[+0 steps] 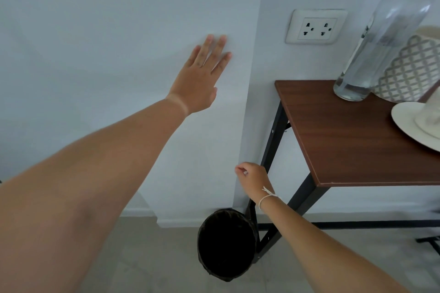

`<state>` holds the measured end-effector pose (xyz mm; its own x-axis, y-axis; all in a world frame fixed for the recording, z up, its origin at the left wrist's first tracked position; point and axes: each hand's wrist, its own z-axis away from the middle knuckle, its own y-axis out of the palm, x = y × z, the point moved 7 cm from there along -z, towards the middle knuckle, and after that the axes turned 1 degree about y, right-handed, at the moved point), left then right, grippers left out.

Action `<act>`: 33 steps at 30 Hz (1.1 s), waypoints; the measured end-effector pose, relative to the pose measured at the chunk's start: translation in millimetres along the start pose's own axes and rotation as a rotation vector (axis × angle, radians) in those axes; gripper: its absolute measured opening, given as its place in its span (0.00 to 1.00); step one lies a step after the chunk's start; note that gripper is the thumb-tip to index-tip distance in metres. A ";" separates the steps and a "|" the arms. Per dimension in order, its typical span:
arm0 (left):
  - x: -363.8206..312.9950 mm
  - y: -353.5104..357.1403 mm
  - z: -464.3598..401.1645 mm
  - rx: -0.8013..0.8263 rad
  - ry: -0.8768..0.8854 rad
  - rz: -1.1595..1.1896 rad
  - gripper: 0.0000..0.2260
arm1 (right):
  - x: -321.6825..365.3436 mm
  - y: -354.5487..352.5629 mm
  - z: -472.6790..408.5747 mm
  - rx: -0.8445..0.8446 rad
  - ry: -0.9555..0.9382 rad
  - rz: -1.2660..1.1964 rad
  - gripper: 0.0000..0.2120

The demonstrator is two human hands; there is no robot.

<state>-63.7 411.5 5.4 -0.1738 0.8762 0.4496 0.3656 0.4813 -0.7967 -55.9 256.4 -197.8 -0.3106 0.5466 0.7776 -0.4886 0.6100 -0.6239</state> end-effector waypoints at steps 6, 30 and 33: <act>1.4 -5.6 1.4 0.015 0.016 0.048 0.30 | 76.8 -39.9 -10.1 -0.100 -0.183 -0.074 0.10; -115.7 -88.6 -49.8 0.142 -0.253 0.392 0.23 | 78.3 -395.9 53.2 -0.595 -0.399 -0.156 0.05; -163.3 -96.7 -63.4 0.170 -0.227 0.473 0.23 | 38.3 -436.5 62.4 -0.593 -0.364 -0.140 0.05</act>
<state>-12.7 220.3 34.7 -0.2260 0.9725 -0.0566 0.3023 0.0148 -0.9531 94.5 -24.7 109.2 -0.5803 0.2771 0.7658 -0.0492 0.9267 -0.3726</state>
